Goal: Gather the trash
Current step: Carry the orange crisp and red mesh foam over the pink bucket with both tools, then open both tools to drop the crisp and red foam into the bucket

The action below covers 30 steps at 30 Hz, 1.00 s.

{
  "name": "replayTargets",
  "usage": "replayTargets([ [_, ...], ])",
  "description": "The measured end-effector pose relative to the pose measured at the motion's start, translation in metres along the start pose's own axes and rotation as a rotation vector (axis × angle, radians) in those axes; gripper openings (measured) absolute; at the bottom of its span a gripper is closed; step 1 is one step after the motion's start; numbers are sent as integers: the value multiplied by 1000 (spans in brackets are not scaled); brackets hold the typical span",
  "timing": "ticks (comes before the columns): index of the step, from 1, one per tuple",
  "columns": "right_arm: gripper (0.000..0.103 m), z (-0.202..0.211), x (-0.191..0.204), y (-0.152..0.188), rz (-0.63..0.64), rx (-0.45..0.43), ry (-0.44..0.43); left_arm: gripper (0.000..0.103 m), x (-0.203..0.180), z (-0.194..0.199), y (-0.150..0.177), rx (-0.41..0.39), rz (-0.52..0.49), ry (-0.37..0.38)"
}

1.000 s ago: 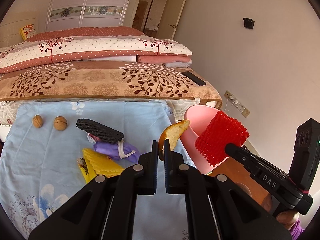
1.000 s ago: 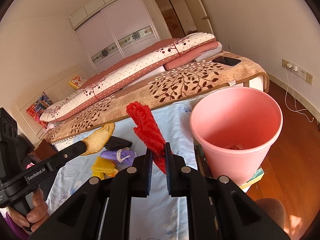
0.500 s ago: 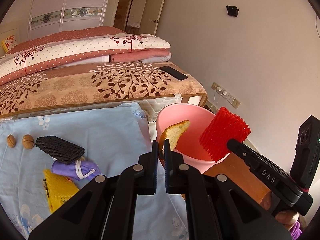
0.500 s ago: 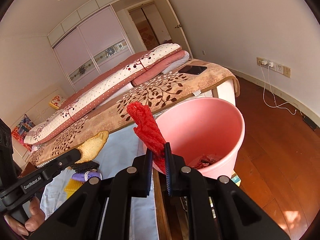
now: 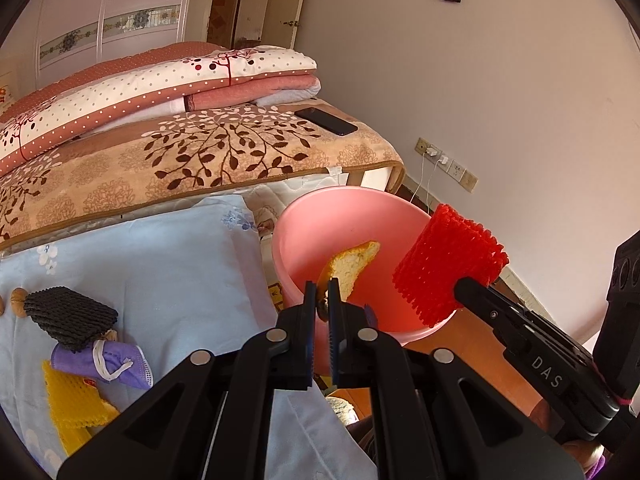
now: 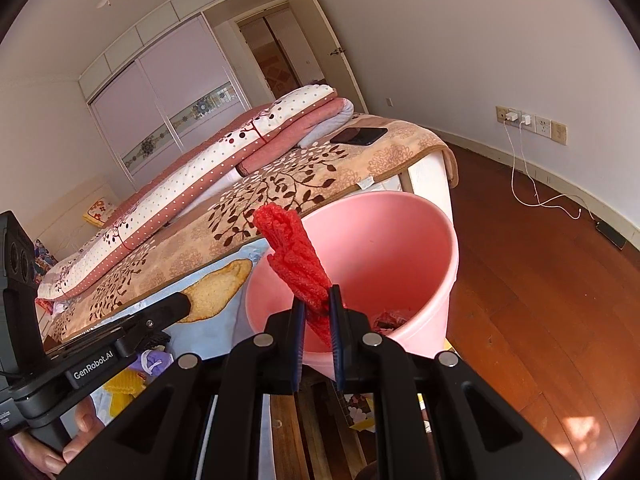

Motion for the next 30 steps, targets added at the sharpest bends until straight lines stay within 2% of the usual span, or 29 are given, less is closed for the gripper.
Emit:
replayTargets([
  [13,11,-11,-19,-4,-30,12,2,5,-18,-27,-10,18,-21,4],
  [19,11,-17,-25,-5,-36,21,8,6,-17,-40,-10,57,-7,15],
  [21,11,-19,-25,-6,-36,22,10,12,-15,-42,-10,61,-1,21],
  [23,11,-20,-25,-6,-37,23,13,28,-14,-41,-10,53,8,25],
  [25,11,-21,-26,-6,-39,24,15,33,-13,-38,-11,42,13,32],
  [30,11,-19,-26,-6,-40,19,19,33,-12,-33,-11,30,12,38],
])
Point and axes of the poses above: each gripper's, at about its wrist camera, not at the fingertips, and z roughly against the way its jaws point, x to its left, y to its underside, the point moved 10 cm from there along -z, roughly the way its jaws point, and after that the axes turned 14 degrees about x, right-handed, at the moved point
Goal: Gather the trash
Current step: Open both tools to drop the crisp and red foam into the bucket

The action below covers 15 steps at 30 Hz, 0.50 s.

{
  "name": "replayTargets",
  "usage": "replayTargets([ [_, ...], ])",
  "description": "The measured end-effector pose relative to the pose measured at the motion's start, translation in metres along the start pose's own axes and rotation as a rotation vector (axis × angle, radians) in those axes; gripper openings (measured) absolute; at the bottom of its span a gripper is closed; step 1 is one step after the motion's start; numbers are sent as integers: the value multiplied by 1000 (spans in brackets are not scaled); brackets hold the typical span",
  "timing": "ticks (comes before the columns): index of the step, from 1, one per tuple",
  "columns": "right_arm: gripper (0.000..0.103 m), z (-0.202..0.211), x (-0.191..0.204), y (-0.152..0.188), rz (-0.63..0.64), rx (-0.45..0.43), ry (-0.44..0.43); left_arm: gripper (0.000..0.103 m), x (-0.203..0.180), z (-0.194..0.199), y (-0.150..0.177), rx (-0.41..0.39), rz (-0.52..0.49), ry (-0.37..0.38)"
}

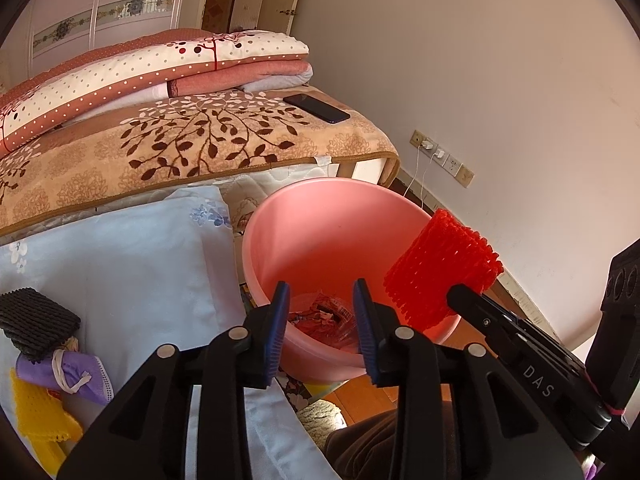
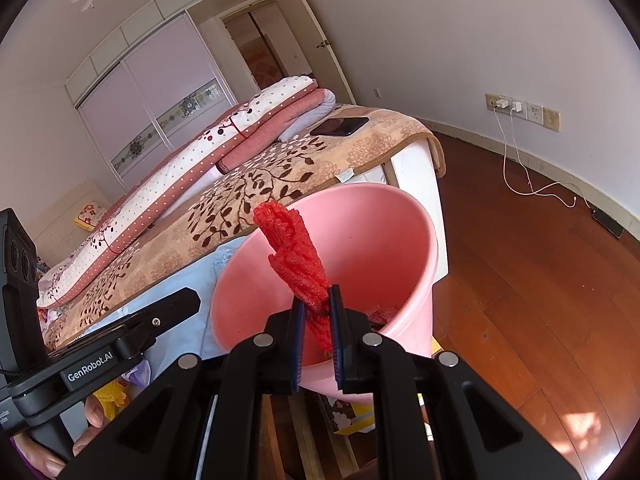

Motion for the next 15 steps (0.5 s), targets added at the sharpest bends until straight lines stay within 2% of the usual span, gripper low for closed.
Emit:
replayTargets([
  [3,12,1,-1,0,0,-4,5,33,0,3,2,-4,-3,1],
  [7,21,2,-1,1,-6,-4,9,33,-2,6,5,-8,-7,4],
  [10,21,4,-1,2,-3,-3,10,33,-2,9,7,-11,-2,8],
  [15,30,10,4,4,13,-12,13,33,0,18,9,-23,8,14],
])
Point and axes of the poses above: each gripper's, at about its wrist camera, not at the fingertips, and z roughly against the way its jaws point, x to its left, y to its underside, the point moved 10 cm from there along -z, roughly the way its jaws point, and after that the axes turned 14 degrees about x, right-handed, at the moved point
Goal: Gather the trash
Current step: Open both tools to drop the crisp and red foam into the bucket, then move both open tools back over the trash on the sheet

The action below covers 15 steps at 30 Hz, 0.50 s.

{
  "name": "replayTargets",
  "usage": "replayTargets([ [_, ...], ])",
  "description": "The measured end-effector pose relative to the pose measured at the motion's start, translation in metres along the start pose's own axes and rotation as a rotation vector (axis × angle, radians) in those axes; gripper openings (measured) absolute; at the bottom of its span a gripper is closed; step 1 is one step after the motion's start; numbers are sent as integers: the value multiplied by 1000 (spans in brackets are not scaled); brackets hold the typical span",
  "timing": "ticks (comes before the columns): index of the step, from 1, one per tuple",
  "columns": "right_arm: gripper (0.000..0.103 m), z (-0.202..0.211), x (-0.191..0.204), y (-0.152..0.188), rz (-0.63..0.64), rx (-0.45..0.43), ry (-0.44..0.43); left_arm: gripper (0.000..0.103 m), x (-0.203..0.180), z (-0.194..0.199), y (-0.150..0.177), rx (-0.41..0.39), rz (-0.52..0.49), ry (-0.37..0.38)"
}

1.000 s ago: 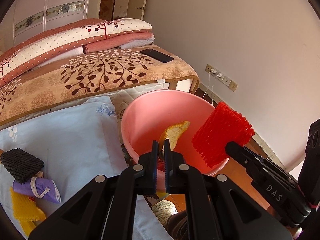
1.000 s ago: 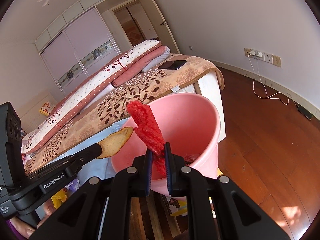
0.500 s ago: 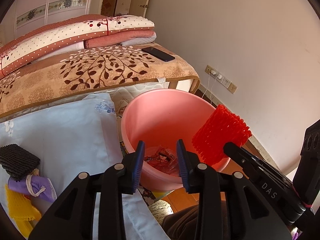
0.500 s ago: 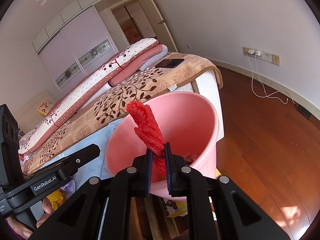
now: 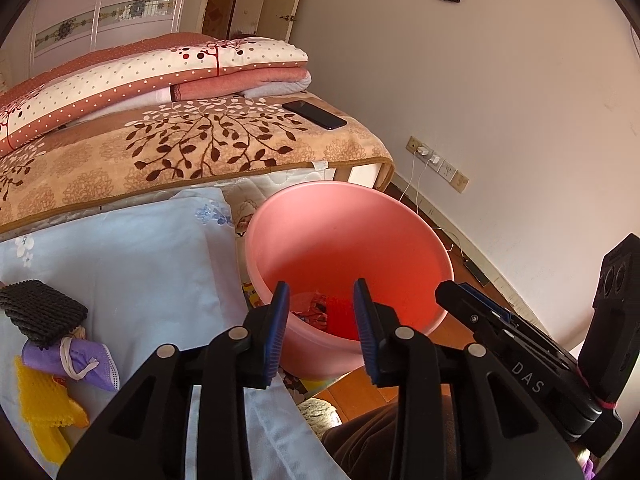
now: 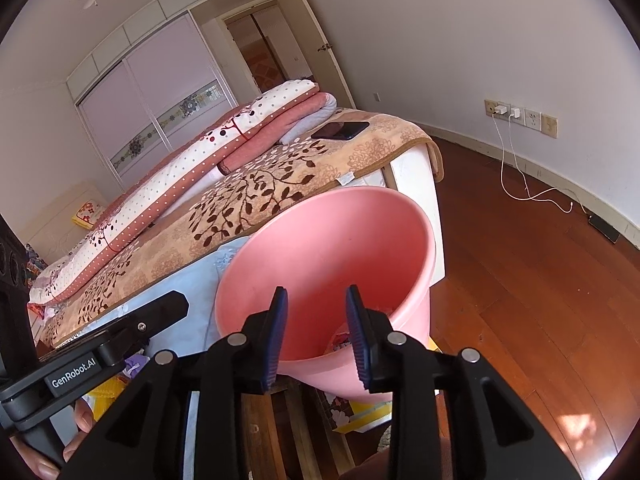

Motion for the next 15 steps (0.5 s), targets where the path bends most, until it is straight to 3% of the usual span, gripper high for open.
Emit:
replayTargets([
  [9,31,14,23,11,45,2,-18,33,6,25,11,-24,18,-1],
  [15,37,20,47,28,77,19,-32,33,22,43,25,-38,40,-27],
])
Point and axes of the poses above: each gripper's, at about its wrist camera, not at the fingertips, and z roughly against the way its jaws point, x to its left, y to its underside, the point moved 10 cm from there along -z, roughly the way its jaws point, and after that the axes turned 14 degrees about x, right-handed, at the moved point
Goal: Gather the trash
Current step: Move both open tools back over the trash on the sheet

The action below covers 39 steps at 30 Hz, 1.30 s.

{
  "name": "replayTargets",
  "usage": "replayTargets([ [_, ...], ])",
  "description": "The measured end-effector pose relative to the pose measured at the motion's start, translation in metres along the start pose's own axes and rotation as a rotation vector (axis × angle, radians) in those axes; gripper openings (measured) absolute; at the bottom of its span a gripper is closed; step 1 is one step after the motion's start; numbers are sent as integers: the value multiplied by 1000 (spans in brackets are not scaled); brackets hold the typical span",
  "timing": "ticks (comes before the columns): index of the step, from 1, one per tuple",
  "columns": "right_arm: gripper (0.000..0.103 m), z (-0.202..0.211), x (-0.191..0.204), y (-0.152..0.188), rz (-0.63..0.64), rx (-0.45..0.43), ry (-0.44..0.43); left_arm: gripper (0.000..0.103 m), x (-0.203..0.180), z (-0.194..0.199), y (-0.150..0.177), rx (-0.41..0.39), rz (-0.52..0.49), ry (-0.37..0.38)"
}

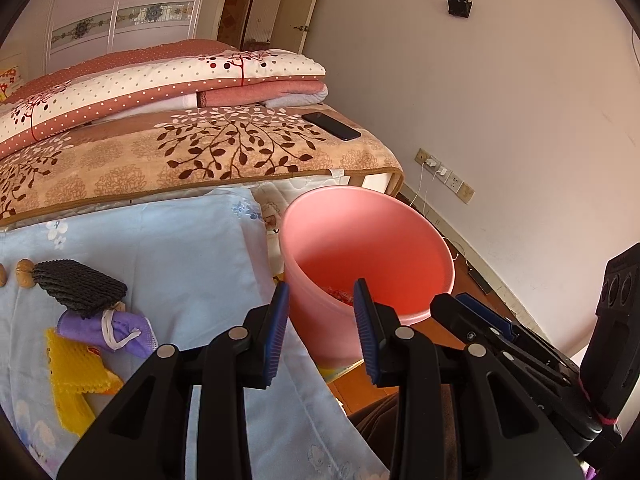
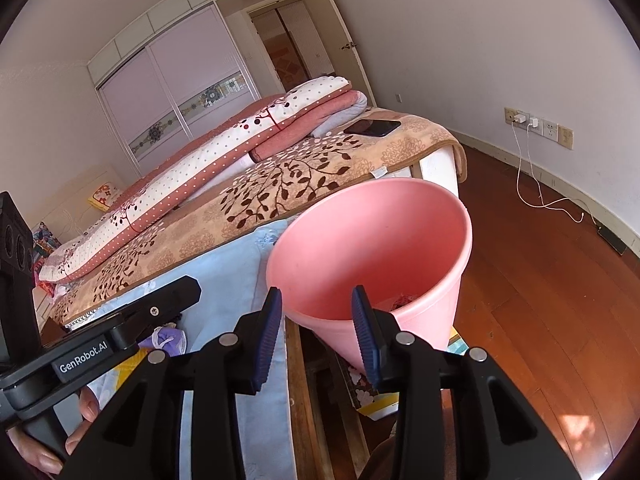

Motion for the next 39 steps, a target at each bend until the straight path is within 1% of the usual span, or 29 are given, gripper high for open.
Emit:
replayTargets([
  [3,38,2,16,8,25,11,-8,33,13,11,8,-6,23,-18],
  [9,38,5,51,27,80,32,-27,33,41,38,26,-35,54,-81],
  [13,38,6,75,44,124,60,-45,33,62,55,41,-40,86,-109],
  [21,38,9,120,77,225,109,-73,33,107,84,76,-48,165,-169],
  [27,39,13,143,97,303,125,-80,33,145,94,100,-43,242,-210],
  [29,46,15,147,100,314,123,-84,33,158,95,110,-37,269,-224],
  [31,51,15,150,103,319,127,-93,33,170,95,118,-27,304,-224],
  [33,52,13,151,106,322,143,-106,33,180,93,125,-16,335,-219],
  [34,53,11,152,107,323,151,-110,33,184,92,128,-9,347,-214],
  [37,61,5,152,109,320,170,-117,33,188,83,134,24,372,-195],
  [39,64,2,152,110,317,179,-125,33,187,76,135,44,373,-185],
])
Point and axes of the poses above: each gripper's, at about its wrist camera, not at the fingertips, and z roughly against the way its jaws point, x to its left, y to its underside, the point moved 10 cm from there along -z, roughly the way its jaws point, and after that the axes turned 14 degrees about x, right-handed, at the moved point
